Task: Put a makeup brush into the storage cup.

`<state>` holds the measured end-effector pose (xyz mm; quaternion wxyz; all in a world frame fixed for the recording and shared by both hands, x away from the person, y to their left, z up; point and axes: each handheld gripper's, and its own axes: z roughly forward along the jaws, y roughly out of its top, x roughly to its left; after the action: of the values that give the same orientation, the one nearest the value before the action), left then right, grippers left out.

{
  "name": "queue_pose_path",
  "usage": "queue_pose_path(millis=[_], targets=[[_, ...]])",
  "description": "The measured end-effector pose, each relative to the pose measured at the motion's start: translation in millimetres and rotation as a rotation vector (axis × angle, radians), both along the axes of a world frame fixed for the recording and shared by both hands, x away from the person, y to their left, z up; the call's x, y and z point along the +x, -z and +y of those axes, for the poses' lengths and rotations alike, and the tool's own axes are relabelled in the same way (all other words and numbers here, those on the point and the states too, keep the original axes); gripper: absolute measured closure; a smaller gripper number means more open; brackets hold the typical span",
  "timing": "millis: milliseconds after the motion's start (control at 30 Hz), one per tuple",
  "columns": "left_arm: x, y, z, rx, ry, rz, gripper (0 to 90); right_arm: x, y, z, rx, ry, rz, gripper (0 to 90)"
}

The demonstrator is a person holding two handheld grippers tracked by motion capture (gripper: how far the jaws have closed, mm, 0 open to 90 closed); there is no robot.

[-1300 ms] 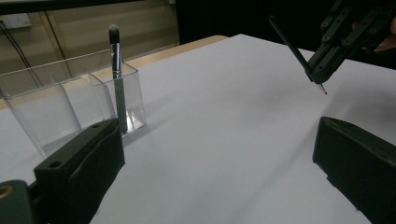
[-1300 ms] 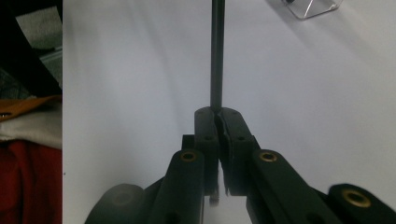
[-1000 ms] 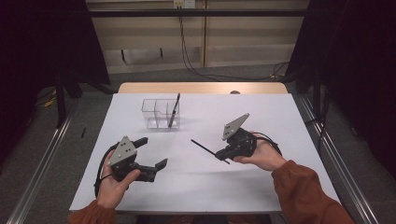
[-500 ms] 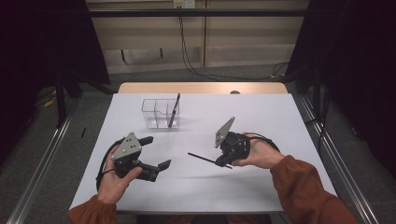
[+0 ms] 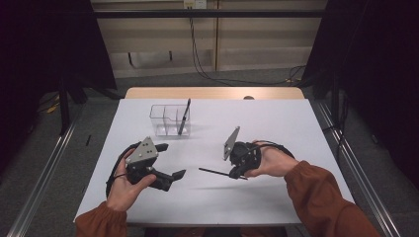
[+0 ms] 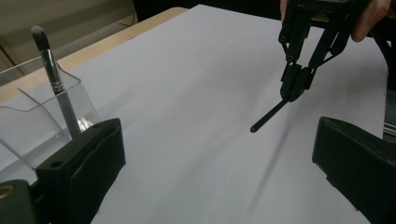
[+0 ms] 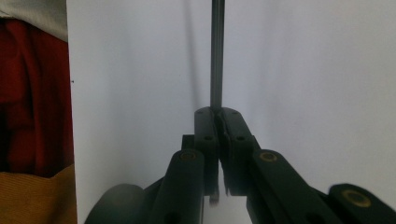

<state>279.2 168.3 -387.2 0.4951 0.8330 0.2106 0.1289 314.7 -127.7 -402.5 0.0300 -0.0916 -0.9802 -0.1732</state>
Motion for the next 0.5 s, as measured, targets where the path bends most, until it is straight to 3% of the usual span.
queue_pose_path(millis=[267,500], targets=[[4.6,-0.7,-22.0,0.049,0.074,0.055,2.6,0.0,2.7,4.0,-0.007,-0.014,0.011,86.8],[8.7,1.4,-40.5,0.091,0.127,0.058,2.9,-1.3,3.5,6.5,-0.017,-0.033,0.020,86.8]])
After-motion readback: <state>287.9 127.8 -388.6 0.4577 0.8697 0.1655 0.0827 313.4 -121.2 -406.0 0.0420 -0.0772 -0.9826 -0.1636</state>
